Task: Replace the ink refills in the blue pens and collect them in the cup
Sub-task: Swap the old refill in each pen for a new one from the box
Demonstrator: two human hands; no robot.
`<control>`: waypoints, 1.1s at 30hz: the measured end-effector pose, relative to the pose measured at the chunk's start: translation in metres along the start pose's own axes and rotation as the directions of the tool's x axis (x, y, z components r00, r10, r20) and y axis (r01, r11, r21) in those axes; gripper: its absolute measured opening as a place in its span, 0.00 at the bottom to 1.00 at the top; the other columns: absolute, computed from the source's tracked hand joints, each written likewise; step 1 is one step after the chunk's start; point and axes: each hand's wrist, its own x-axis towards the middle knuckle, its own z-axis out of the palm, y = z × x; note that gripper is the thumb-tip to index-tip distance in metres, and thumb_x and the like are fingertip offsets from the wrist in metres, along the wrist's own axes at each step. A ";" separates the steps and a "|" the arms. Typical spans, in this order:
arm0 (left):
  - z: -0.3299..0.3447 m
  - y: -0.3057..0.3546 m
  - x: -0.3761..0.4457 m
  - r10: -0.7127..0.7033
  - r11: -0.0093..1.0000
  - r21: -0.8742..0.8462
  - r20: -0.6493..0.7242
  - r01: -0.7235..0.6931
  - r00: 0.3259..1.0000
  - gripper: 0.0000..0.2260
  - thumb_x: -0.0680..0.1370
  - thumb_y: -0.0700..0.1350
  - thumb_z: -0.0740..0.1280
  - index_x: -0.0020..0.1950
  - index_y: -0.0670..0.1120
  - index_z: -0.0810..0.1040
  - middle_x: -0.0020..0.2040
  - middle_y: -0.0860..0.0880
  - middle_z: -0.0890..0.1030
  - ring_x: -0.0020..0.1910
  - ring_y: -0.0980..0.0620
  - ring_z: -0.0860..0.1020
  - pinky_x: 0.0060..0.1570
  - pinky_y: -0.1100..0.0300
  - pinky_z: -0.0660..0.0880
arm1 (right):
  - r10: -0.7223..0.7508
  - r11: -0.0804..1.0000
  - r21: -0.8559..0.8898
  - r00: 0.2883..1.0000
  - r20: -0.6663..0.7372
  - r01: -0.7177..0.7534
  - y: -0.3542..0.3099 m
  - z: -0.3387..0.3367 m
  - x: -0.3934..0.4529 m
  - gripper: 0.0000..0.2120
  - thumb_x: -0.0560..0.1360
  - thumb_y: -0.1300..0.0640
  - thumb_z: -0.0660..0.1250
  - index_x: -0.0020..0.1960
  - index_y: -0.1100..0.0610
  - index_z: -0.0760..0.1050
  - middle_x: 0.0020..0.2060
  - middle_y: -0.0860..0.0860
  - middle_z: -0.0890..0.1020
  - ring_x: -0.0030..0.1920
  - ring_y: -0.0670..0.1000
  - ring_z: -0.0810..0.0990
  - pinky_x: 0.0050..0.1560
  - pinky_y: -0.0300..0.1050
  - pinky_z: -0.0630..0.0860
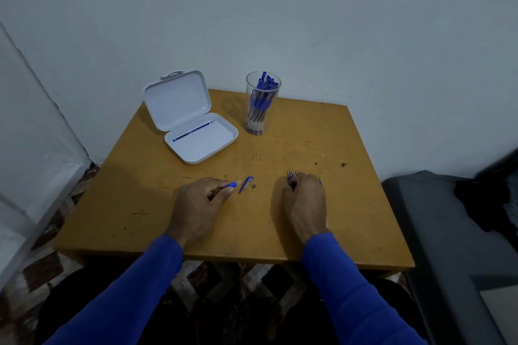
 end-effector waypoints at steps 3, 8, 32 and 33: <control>0.000 0.000 0.000 0.001 1.000 0.009 0.003 -0.001 1.000 0.08 0.78 0.49 0.72 0.56 0.55 0.85 0.43 0.61 0.83 0.42 0.61 0.81 0.39 0.66 0.77 | -0.004 1.000 0.017 1.000 0.006 0.004 0.000 0.000 0.000 0.08 0.82 0.55 0.65 0.60 0.55 0.78 0.52 0.47 0.73 0.51 0.46 0.74 0.53 0.39 0.75; 0.001 -0.002 0.000 -0.003 1.000 0.005 -0.002 0.003 1.000 0.09 0.78 0.50 0.72 0.56 0.53 0.85 0.43 0.61 0.83 0.42 0.62 0.80 0.39 0.67 0.77 | 0.003 1.000 0.018 1.000 0.007 -0.003 0.000 0.003 0.000 0.08 0.82 0.55 0.66 0.60 0.55 0.79 0.56 0.50 0.77 0.52 0.47 0.75 0.54 0.41 0.76; -0.001 0.003 0.000 0.027 1.000 0.016 -0.015 -0.027 1.000 0.08 0.78 0.48 0.72 0.56 0.55 0.84 0.42 0.62 0.83 0.41 0.61 0.80 0.37 0.70 0.75 | -0.006 1.000 0.029 1.000 0.003 0.006 0.001 0.001 0.000 0.07 0.83 0.53 0.64 0.57 0.54 0.78 0.51 0.46 0.74 0.48 0.45 0.73 0.50 0.39 0.71; -0.001 0.003 0.000 0.028 0.999 0.019 -0.017 -0.027 0.999 0.08 0.77 0.48 0.72 0.56 0.54 0.85 0.42 0.62 0.83 0.41 0.61 0.80 0.37 0.70 0.75 | -0.002 0.999 0.033 1.000 0.006 0.002 0.001 0.001 -0.001 0.08 0.83 0.53 0.64 0.58 0.54 0.78 0.51 0.46 0.74 0.49 0.45 0.73 0.51 0.39 0.72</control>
